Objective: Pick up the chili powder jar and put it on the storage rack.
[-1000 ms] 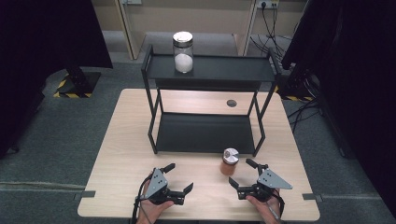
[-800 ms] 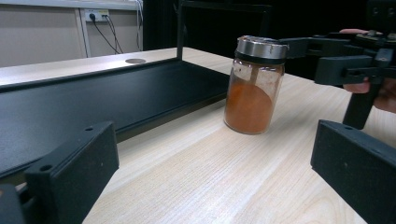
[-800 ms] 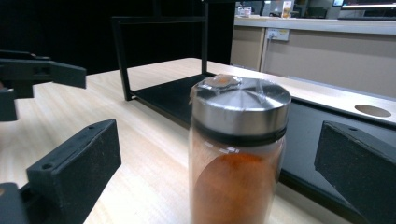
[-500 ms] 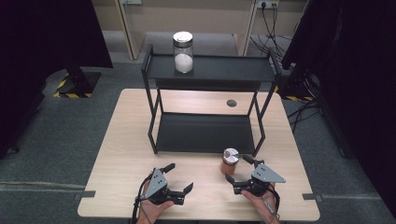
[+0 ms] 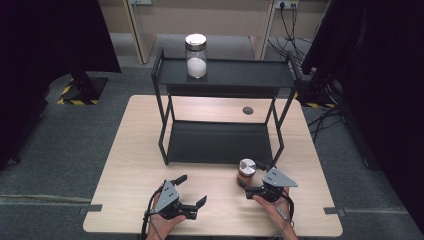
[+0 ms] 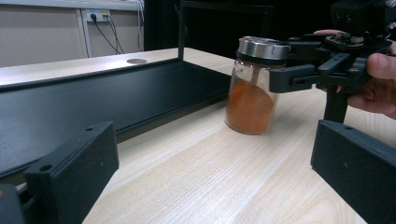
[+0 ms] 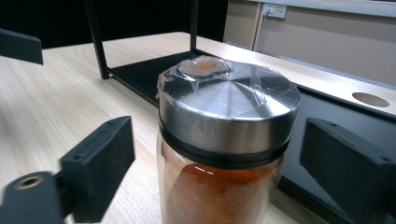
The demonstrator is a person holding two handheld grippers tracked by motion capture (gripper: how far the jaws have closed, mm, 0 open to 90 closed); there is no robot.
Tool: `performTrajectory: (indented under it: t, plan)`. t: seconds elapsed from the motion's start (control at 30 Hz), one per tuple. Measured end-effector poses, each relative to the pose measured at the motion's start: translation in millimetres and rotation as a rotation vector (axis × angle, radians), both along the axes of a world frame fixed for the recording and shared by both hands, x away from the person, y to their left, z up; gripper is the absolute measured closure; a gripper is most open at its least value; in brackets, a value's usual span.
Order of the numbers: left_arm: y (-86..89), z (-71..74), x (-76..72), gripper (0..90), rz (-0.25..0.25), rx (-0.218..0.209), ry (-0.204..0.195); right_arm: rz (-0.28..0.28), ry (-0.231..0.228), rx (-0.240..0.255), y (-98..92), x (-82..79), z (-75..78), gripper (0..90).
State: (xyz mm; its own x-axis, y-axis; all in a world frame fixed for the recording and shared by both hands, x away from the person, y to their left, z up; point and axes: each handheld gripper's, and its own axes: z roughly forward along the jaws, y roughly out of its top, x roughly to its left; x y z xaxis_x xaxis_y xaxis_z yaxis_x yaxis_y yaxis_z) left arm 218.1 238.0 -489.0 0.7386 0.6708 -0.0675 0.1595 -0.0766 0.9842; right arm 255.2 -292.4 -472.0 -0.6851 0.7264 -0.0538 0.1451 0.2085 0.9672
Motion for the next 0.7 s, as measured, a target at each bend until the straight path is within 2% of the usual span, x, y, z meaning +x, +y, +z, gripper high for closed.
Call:
performTrajectory:
  t: [0.1, 0.3, 0.43, 0.7]
  plan:
    - [0.0, 0.1, -0.2, 0.2, 0.002, 0.001, -0.001, 0.005, 0.005, 0.001, 0.6, 2.9, 0.9, 16.0]
    - [0.3, 0.0, -0.2, 0.2, 0.004, -0.002, 0.0, -0.004, 0.032, -0.035, 4.9, 5.8, 4.2, 24.2]
    - [0.3, 0.1, -0.3, 0.2, 0.003, 0.0, -0.001, 0.009, 0.057, -0.015, 2.2, 9.1, 3.1, 30.4]
    - [0.8, 0.4, -0.6, 0.2, 0.005, 0.0, -0.003, 0.005, 0.05, -0.01, 2.1, 6.7, 3.7, 30.9]
